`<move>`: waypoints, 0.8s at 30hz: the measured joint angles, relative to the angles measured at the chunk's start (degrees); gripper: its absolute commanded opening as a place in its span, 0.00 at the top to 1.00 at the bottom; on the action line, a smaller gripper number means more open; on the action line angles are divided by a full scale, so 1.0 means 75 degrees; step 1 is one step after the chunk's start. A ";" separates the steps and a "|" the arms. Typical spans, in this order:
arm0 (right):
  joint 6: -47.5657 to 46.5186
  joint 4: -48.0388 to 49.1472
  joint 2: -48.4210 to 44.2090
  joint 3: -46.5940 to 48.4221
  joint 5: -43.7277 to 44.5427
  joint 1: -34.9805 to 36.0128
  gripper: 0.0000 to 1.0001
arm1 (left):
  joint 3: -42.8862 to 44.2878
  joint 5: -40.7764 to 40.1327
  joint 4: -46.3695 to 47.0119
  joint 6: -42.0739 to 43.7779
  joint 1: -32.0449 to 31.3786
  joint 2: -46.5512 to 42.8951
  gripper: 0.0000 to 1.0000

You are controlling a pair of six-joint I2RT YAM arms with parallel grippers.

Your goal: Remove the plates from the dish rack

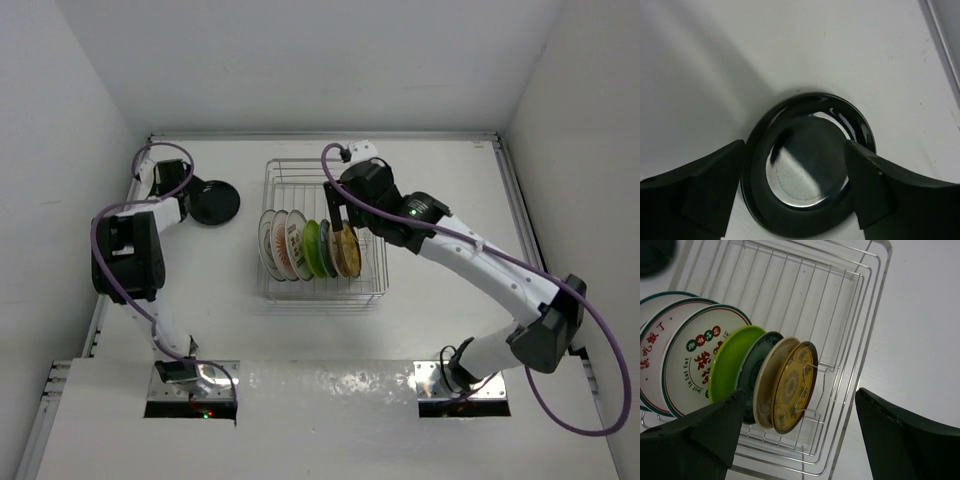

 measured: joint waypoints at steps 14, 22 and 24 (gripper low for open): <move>0.0930 0.0248 0.1393 -0.0233 -0.0047 0.0000 0.53 | 0.1390 0.0903 -0.1926 -0.0096 0.0044 0.0688 0.00; 0.1378 0.0790 0.1545 -0.1049 -0.0099 -0.0003 0.65 | 0.0629 0.1011 -0.2704 -0.0052 0.0044 -0.2582 0.00; 0.1501 0.0938 0.1617 -0.1227 -0.0134 -0.0003 0.73 | 0.0484 0.1093 -0.2675 0.0087 0.0044 -0.3465 0.00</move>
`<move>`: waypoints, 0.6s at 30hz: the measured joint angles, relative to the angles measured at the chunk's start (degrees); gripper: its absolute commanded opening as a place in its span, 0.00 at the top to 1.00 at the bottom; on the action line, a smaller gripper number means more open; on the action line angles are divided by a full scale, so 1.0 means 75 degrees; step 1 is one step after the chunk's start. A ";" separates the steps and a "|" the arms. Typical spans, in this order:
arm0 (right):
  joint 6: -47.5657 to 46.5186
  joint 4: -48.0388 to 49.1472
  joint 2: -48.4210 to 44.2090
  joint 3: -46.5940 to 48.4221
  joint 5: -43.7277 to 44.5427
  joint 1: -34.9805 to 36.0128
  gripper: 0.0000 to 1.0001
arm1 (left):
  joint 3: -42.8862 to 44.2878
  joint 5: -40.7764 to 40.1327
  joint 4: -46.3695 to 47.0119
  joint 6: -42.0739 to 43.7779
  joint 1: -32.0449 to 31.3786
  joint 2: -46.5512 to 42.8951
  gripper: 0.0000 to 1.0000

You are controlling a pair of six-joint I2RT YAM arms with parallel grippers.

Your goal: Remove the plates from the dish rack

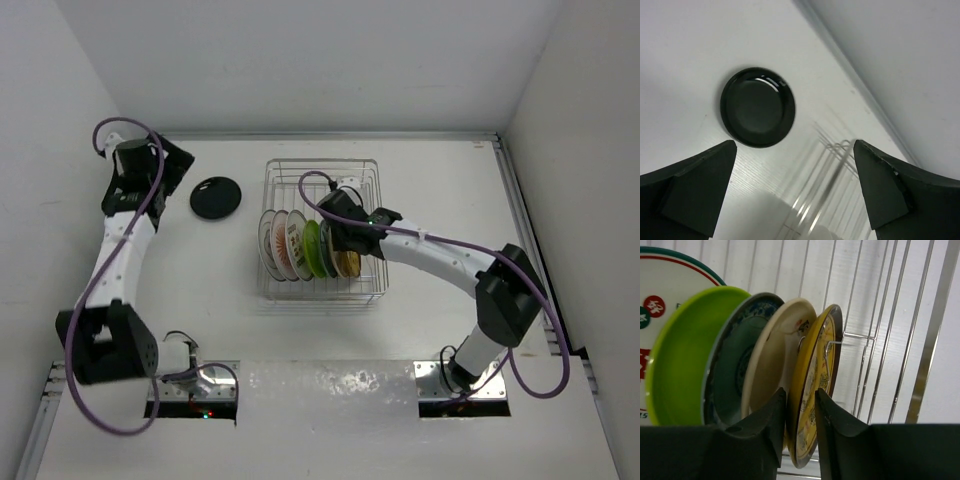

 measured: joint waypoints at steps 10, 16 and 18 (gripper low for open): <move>0.0831 0.0714 -0.0143 -0.0729 -0.0052 0.0023 0.99 | -0.1239 0.0525 -0.0201 0.1110 0.0000 -0.2742 0.00; 0.0877 0.0519 -0.0463 -0.0481 -0.0076 0.0026 0.99 | -0.1288 0.1055 -0.0443 0.1486 0.0000 -0.3002 0.00; 0.0842 0.0405 -0.0659 -0.0236 -0.0079 0.0038 0.99 | -0.1239 0.1276 -0.0562 0.1521 0.0000 -0.3022 0.00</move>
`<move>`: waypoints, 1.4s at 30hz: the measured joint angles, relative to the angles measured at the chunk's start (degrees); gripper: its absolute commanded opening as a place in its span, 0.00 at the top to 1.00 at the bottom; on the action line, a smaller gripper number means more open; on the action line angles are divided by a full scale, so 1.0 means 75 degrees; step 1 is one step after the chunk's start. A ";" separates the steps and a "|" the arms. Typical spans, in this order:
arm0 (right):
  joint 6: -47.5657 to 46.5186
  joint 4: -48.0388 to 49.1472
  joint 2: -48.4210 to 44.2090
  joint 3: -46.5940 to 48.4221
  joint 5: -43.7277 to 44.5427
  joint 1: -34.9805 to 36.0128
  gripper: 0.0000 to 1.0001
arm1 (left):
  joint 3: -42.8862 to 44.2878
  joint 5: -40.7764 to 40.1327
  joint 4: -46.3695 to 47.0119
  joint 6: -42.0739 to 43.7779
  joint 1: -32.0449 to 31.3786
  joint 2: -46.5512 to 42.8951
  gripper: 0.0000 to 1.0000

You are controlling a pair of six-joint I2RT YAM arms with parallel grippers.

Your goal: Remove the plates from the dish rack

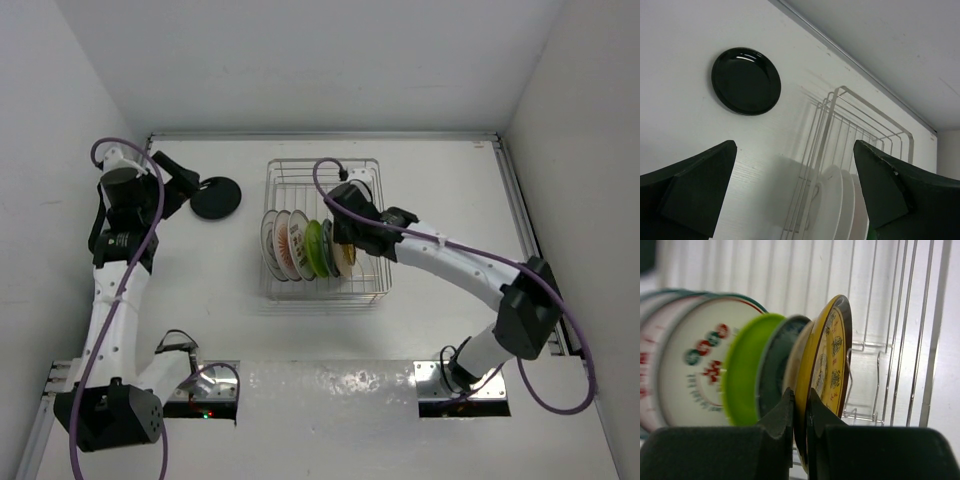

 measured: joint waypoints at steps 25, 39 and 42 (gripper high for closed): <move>-1.0730 0.0533 -0.0017 0.1480 0.2069 0.4010 1.00 | -0.0029 0.4654 0.1591 -0.3290 -0.0300 -0.0609 0.01; -1.2208 0.2288 0.1381 0.2101 0.2299 0.4336 1.00 | -0.0962 0.4774 0.0912 -0.2699 -0.0321 -0.0699 0.96; -1.2298 0.2465 0.1550 0.2288 0.2468 0.4336 1.00 | -0.0991 0.4654 0.0953 -0.2486 -0.0294 -0.0650 1.00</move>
